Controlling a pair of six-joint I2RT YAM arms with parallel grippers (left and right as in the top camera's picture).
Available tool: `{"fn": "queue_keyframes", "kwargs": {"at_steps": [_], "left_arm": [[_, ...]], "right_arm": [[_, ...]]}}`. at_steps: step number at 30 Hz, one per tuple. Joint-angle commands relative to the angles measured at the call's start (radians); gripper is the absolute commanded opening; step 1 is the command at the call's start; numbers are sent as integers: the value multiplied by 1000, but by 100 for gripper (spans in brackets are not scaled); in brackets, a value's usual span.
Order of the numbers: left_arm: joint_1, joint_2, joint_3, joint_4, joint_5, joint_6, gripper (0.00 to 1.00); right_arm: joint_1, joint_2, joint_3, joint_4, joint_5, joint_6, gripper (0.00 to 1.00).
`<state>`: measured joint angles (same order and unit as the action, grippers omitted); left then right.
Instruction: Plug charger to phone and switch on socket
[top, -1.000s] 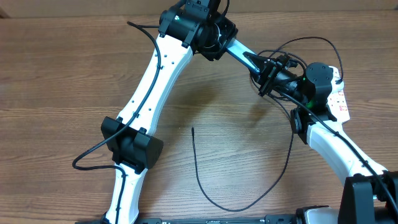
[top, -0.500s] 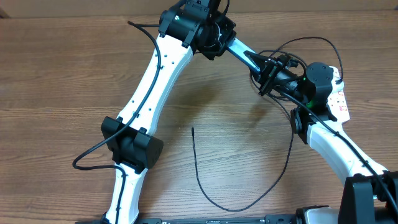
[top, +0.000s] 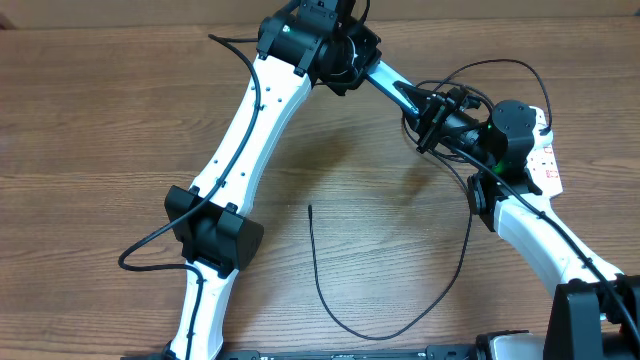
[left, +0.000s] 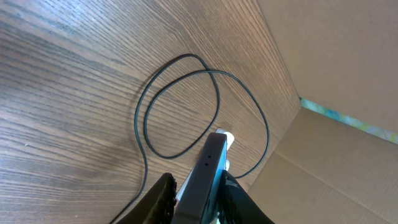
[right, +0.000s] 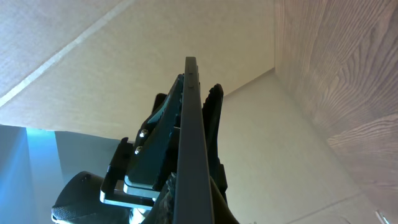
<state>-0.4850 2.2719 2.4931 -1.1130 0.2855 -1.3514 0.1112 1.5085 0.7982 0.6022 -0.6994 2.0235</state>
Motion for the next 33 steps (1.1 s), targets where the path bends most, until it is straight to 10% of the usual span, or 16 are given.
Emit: {"fn": "queue_keyframes", "kwargs": {"at_steps": [1,28,33], "left_arm": [[-9,18,-7,14,-29,48,25],[-9,64,-7,156,108,99,34],[-7,64,-7,156,108,119,19]], "right_arm": [[6,-7,26,21,-26,138,4],[6,-7,26,25,-8,138,4],[5,-7,26,26,8,138,4]]}}
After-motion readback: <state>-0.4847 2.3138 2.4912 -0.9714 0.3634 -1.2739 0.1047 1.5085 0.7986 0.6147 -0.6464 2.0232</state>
